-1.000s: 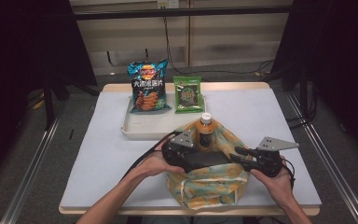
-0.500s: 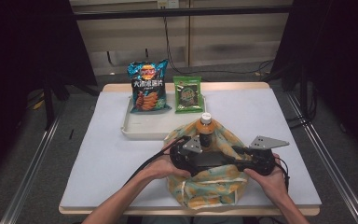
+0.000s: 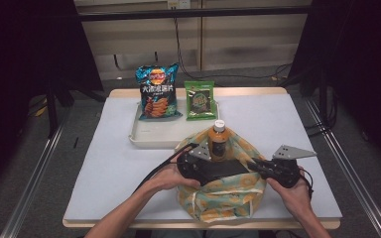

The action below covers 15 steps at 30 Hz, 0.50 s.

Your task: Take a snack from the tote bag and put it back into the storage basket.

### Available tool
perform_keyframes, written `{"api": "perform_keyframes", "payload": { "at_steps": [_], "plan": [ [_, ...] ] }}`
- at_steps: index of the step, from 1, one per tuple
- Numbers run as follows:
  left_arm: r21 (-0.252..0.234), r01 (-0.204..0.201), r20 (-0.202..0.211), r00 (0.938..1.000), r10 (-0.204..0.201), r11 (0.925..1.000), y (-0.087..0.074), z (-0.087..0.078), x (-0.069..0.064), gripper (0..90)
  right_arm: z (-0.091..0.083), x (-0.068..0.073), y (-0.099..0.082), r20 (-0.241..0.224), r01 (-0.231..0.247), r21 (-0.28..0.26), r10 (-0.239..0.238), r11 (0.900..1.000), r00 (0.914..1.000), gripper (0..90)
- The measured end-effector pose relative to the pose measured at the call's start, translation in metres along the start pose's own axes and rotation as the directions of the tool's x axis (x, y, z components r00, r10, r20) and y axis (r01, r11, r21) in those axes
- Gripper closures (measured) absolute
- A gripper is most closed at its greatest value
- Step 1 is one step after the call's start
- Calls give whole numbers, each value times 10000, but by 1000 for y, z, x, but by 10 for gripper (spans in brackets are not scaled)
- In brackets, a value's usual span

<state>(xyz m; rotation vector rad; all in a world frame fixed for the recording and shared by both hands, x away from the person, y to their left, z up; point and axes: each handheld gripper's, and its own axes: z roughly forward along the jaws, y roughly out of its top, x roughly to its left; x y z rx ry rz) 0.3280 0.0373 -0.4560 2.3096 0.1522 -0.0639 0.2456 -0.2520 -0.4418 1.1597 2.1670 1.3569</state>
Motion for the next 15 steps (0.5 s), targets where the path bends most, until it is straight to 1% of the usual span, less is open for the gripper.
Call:
{"api": "perform_keyframes", "payload": {
  "at_steps": [1,2,3,5,7,8,9,11,12,13,14,15],
  "plan": [
    [-8,-26,-28,10000,26,10000,-1,-3,0,432,-2,-1,0,77,-56,-56,56,10000,10000,783],
    [-45,44,-69,10000,-45,10000,-3,-5,-1,432,-4,-1,-1,114,-92,-139,94,9999,9999,783],
    [-22,11,-133,9999,-11,10000,-4,-8,-1,432,-6,-1,-1,148,-82,-128,84,9999,9999,788],
    [-188,80,-53,10000,-81,9998,-5,-11,0,432,-8,-1,-1,176,-125,-187,128,9997,9998,829],
    [-183,41,-79,10000,-42,9998,-6,-14,1,432,-10,-2,1,242,-113,-266,120,9996,9996,857],
    [-322,72,-60,10000,-74,9995,-6,-15,1,432,-10,-1,1,334,-99,-310,109,9995,9994,866],
    [-338,151,-110,9998,-155,9993,-6,-18,0,432,-11,-2,1,330,-116,-354,128,9993,9994,867],
    [-226,115,-172,9998,-119,9997,-7,-23,0,433,-12,-3,0,371,-174,-391,188,9991,9991,870],
    [-317,119,-216,9997,-126,9994,-7,-25,0,433,-13,-4,-1,381,-256,-381,271,9989,9989,870],
    [-479,206,-175,9996,-214,9986,-8,-25,-1,433,-14,-5,-2,402,-311,-382,326,9988,9987,870],
    [-434,129,-167,9998,-137,9990,-7,-28,0,433,-14,-6,-3,419,-350,-379,366,9987,9985,870],
    [-493,118,-159,9998,-126,9987,-8,-31,-1,433,-15,-6,-3,451,-367,-370,384,9986,9982,870]
  ]
}}
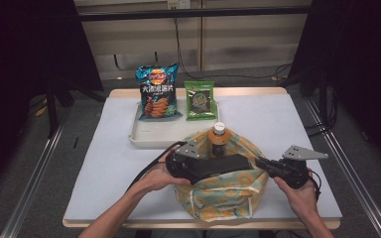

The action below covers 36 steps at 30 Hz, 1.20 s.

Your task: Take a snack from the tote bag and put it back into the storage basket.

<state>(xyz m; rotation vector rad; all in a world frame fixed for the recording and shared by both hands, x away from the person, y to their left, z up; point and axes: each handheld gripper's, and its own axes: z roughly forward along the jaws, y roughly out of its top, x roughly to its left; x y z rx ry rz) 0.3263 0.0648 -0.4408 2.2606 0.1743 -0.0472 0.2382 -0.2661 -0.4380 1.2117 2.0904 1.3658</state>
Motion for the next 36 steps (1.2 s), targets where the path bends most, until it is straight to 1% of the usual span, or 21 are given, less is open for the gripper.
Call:
{"api": "perform_keyframes", "payload": {
  "at_steps": [1,2,6,7,9,11,12,14,18,19,21,23,24,27,28,29,31,32,33,34,36],
  "plan": [
    [-93,58,67,10000,-58,9999,0,-2,0,433,-1,0,0,56,35,4,-35,10000,10000,870],
    [-107,-67,141,9999,68,9999,0,-5,1,433,-1,0,0,32,44,-2,-44,10000,10000,870],
    [-612,263,320,9992,-243,9978,2,-9,1,433,-1,0,-1,157,33,23,-33,10000,9999,869],
    [-627,189,311,9994,-170,9979,3,-10,2,433,0,0,-1,152,29,59,-30,10000,9999,869],
    [-700,315,284,9992,-296,9971,5,-10,2,432,1,0,-1,132,40,89,-41,10000,9999,868],
    [-830,344,228,9992,-326,9960,7,-10,4,432,3,1,-1,68,94,127,-95,9999,9999,866],
    [-944,461,295,9986,-435,9945,9,-10,4,432,4,2,-2,31,99,175,-99,9998,9999,865],
    [-1095,485,283,9986,-457,9928,12,-10,4,432,5,3,-2,-32,155,261,-154,9995,9999,861],
    [-1112,503,219,9986,-482,9925,17,-10,3,431,4,2,-4,45,170,313,-172,9994,9998,856],
    [-1183,504,238,9986,-479,9917,18,-11,3,431,3,1,-5,49,176,306,-178,9994,9998,853],
    [-1455,692,287,9974,-657,9869,19,-14,4,431,2,0,-5,66,157,334,-159,9993,9999,838],
    [-1611,672,146,9977,-657,9846,22,-19,4,431,2,1,-6,40,167,361,-168,9992,9999,834],
    [-1792,779,122,9970,-770,9807,23,-21,4,431,2,1,-6,24,185,374,-186,9991,9998,833],
    [-1962,809,90,9967,-807,9772,25,-24,4,431,4,3,-6,-116,283,396,-279,9988,9995,825],
    [-1942,781,113,9969,-774,9778,27,-25,4,431,4,4,-6,-149,308,405,-302,9987,9994,825],
    [-2014,781,106,9969,-776,9764,29,-25,3,431,5,5,-5,-232,384,430,-374,9983,9990,821],
    [-1971,775,72,9970,-776,9773,32,-25,3,430,5,8,-4,-340,429,411,-415,9982,9986,781],
    [-2024,836,139,9965,-825,9757,34,-24,2,431,5,10,-3,-416,529,382,-513,9979,9978,755],
    [-1981,778,127,9970,-768,9771,35,-23,2,430,4,12,-1,-494,565,305,-549,9979,9973,714],
    [-1996,824,126,9966,-816,9764,36,-22,2,430,3,14,0,-583,569,231,-555,9981,9968,688],
    [-1901,848,52,9963,-854,9781,37,-20,3,430,-1,18,2,-693,586,123,-577,9982,9959,634]
  ]
}}
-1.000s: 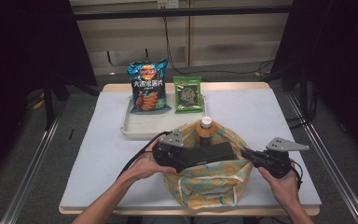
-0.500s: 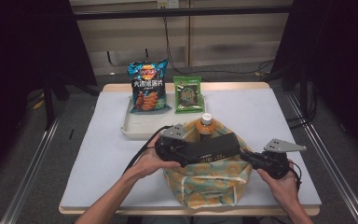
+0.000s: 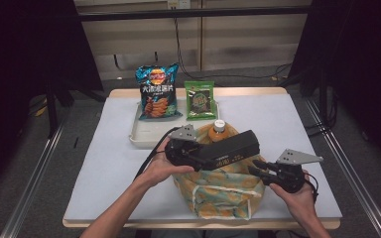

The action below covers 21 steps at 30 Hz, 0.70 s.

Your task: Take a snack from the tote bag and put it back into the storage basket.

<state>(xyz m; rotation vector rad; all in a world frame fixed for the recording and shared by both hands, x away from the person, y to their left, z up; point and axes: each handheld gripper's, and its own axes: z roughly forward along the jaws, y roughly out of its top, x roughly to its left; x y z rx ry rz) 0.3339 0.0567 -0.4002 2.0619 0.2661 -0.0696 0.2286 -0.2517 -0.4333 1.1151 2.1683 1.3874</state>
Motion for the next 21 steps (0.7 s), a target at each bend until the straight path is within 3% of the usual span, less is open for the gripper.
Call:
{"api": "perform_keyframes", "payload": {
  "at_steps": [4,6,11,12,16,21],
  "plan": [
    [113,45,-14,10000,-45,9999,-1,5,3,430,-7,8,5,-400,-111,-343,97,9994,9992,586],
    [219,69,-29,10000,-68,9997,-1,6,3,430,-8,14,8,-810,-57,-437,21,9990,9967,549],
    [110,201,2,9998,-201,9997,0,9,3,430,8,31,6,-1709,398,-17,-395,9992,9845,495],
    [179,162,-29,9999,-161,9997,0,8,4,430,12,34,5,-1768,476,103,-450,9988,9832,511],
    [40,228,7,9997,-228,9997,3,8,3,430,23,38,1,-2143,849,486,-726,9952,9741,818],
    [-277,296,100,9995,-293,9992,10,6,-1,429,35,39,-8,-2383,1085,1001,-820,9890,9677,884]
  ]
}}
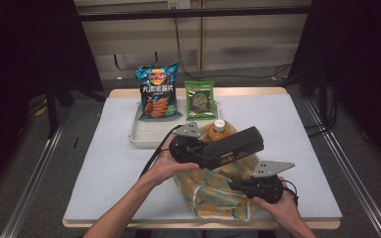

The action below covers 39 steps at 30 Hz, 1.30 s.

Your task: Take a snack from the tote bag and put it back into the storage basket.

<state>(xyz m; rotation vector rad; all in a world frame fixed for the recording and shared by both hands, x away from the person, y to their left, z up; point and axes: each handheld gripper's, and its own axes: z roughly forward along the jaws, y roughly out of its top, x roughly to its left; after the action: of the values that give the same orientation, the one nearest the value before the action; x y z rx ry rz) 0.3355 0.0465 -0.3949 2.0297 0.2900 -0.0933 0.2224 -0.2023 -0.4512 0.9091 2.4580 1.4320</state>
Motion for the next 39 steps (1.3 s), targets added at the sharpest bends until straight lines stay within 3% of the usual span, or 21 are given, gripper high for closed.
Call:
{"api": "perform_keyframes", "payload": {
  "at_steps": [11,14,18,21,24,28,34,36,39],
  "plan": [
    [-687,293,444,9987,-263,9972,17,-7,-9,429,7,-2,-5,35,-15,381,13,9993,10000,890],
    [-657,50,526,9986,-15,9978,23,-10,-14,429,7,-4,-5,82,-33,416,30,9991,10000,890],
    [-721,74,653,9979,-27,9974,27,-13,-19,429,7,-5,-5,216,-7,464,-3,9989,9998,890],
    [-875,53,976,9952,33,9961,28,-16,-24,430,4,-7,-5,322,-47,398,34,9992,9995,890],
    [-786,-17,916,9958,90,9969,28,-18,-28,430,1,-10,-6,504,-207,388,187,9990,9986,890],
    [-1041,-203,928,9952,300,9944,30,-25,-29,431,0,-15,-8,837,-290,527,245,9982,9962,890],
    [-520,-455,588,9971,485,9976,21,-30,-24,431,-9,-19,-7,885,-404,52,398,9992,9953,850],
    [-624,-298,582,9977,334,9976,16,-32,-20,431,-13,-19,-7,874,-428,-194,444,9989,9952,800],
    [-504,-379,464,9981,402,9980,11,-35,-16,431,-21,-20,-6,847,-468,-637,521,9969,9950,697]
  ]
}}
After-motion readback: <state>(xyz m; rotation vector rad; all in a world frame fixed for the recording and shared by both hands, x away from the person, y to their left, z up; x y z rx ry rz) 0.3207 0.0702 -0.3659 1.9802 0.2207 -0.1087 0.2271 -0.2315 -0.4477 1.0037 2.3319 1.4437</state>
